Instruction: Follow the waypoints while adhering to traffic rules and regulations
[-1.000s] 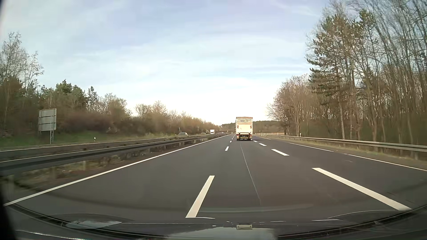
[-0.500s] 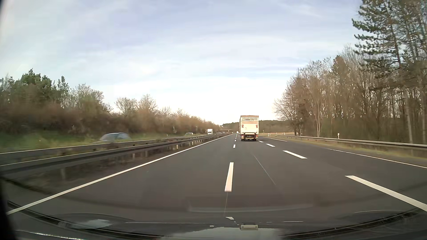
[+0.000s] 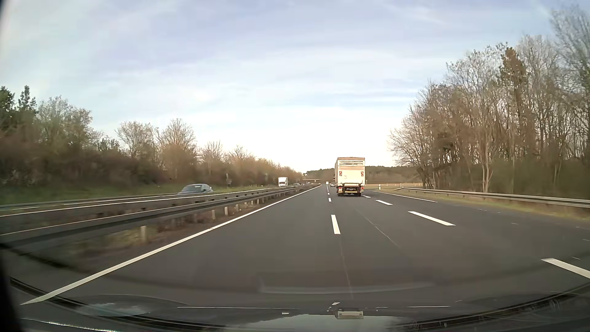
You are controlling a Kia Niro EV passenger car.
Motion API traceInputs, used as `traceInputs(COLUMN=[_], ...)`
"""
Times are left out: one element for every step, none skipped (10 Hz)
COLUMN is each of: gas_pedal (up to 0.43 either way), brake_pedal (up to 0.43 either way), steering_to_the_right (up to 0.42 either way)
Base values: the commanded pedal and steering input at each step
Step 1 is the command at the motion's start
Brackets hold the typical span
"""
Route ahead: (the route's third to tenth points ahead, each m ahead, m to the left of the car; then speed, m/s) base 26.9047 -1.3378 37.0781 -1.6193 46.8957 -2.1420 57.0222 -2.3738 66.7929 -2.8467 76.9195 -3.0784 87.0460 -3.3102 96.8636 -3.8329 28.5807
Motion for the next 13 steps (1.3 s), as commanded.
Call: traceInputs(gas_pedal=[0.138, 0.138, 0.138, 0.138, 0.138, 0.138, 0.138, 0.138, 0.13, 0.098, 0.067, 0.047, 0.008], brake_pedal=[0.0, 0.0, 0.0, 0.0, 0.0, 0.0, 0.0, 0.0, 0.0, 0.0, 0.0, 0.0, 0.0], steering_to_the_right=[0.001, 0.001, 0.002, 0.002, 0.002, 0.002, 0.002, 0.002, 0.002, 0.002, 0.002, 0.002, 0.002])
